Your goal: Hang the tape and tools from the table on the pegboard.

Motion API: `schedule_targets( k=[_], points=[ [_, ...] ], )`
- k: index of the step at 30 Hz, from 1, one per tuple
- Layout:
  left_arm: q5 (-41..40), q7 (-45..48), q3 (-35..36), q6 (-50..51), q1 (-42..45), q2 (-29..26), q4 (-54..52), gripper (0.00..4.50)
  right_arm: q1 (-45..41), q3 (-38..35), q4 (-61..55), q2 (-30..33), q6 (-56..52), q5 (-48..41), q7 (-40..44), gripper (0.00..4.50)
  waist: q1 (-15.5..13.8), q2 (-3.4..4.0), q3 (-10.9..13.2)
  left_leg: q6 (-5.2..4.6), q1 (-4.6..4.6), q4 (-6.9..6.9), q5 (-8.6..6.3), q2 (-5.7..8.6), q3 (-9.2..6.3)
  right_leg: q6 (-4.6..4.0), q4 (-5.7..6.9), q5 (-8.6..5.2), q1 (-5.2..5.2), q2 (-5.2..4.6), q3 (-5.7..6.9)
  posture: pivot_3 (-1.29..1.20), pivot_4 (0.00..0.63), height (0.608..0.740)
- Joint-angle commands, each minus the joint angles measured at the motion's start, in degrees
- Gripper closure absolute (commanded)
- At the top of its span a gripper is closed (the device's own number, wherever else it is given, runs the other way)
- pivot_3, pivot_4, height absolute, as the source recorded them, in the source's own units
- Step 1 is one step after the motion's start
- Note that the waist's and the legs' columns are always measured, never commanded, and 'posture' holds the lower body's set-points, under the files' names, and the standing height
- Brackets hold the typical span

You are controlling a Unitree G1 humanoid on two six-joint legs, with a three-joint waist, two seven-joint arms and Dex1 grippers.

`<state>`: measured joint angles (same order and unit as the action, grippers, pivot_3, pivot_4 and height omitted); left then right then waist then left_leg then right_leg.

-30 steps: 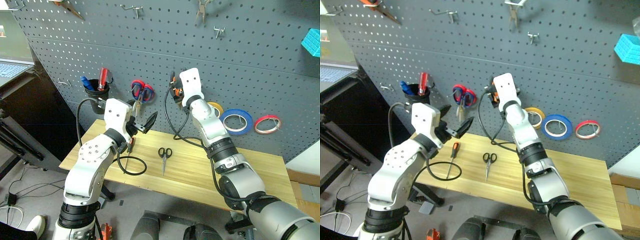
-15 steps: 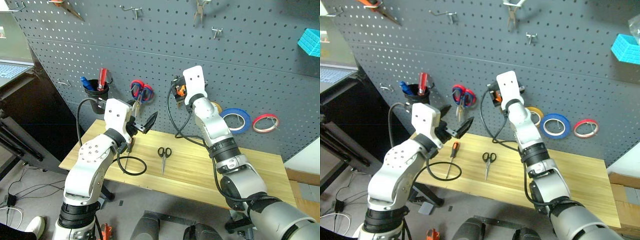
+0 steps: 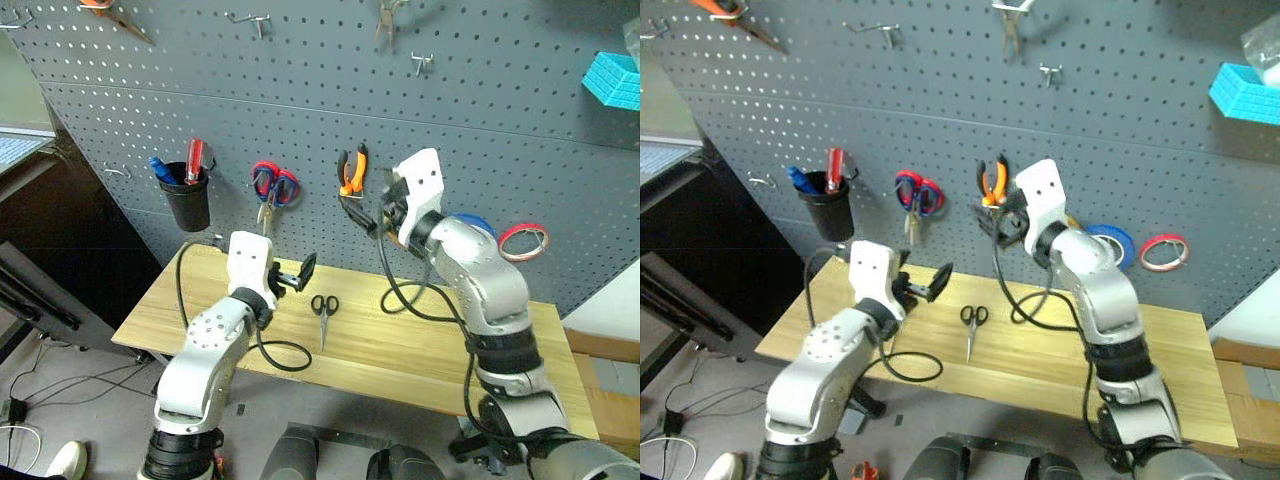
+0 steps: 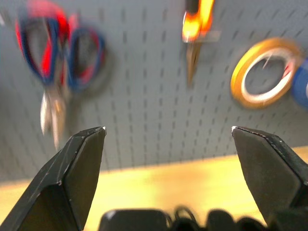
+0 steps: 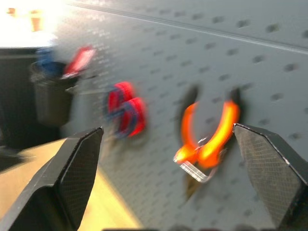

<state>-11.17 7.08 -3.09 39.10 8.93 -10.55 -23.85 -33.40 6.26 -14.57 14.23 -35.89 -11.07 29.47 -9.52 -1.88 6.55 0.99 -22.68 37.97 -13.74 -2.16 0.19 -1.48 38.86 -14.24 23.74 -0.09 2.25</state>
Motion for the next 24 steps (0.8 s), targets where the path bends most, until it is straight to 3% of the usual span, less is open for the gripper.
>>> schedule_targets(
  k=[1,6,9,13,24],
  points=[
    [3.17,-6.33,-1.49,3.21,1.68,4.88,5.25,0.0,5.92,1.78,-5.08,6.54,4.99,-1.57,8.42,0.02,1.02,0.16,0.34,0.0,0.02,0.0,0.0,-0.03,0.01,0.0,-0.02,0.0,-0.03,0.01,0.0,0.16,0.127,0.74],
    [6.51,-14.36,-2.32,8.96,3.54,13.82,15.62,0.0,17.9,3.7,-3.58,17.56,15.91,-1.78,20.51,0.02,4.58,0.31,2.77,-0.01,0.29,-0.03,0.0,0.35,-0.08,-0.32,-0.21,-0.22,-0.38,-0.06,0.06,0.07,0.207,0.74],
    [7.69,-17.23,-2.48,11.43,3.49,17.21,18.19,0.0,21.64,3.93,-3.49,20.9,19.34,-3.36,25.64,0.02,7.16,0.18,4.52,-0.01,0.22,-0.08,0.0,0.36,-0.13,0.08,-0.23,-0.03,-0.32,-0.09,-0.01,0.03,0.24,0.74],
    [7.56,-19.47,-2.57,12.42,4.8,18.57,21.22,0.0,24.25,4.23,-5.62,22.94,18.33,-6.27,29.76,0.02,9.5,-0.06,6.63,-0.03,-0.04,-0.18,-0.02,0.21,-0.15,0.15,-0.19,-0.09,-0.17,0.0,-0.06,-0.02,0.272,0.74],
    [7.26,-23.67,-1.69,14.25,5.16,18.66,22.46,0.0,20.63,6.32,-3.13,21.75,18.01,-6.38,31.73,0.02,9.83,-0.31,9.13,0.0,-0.31,-0.14,-0.02,0.34,-0.06,0.64,-0.21,-0.13,0.22,-0.42,-0.14,-0.06,0.304,0.74]
  ],
)
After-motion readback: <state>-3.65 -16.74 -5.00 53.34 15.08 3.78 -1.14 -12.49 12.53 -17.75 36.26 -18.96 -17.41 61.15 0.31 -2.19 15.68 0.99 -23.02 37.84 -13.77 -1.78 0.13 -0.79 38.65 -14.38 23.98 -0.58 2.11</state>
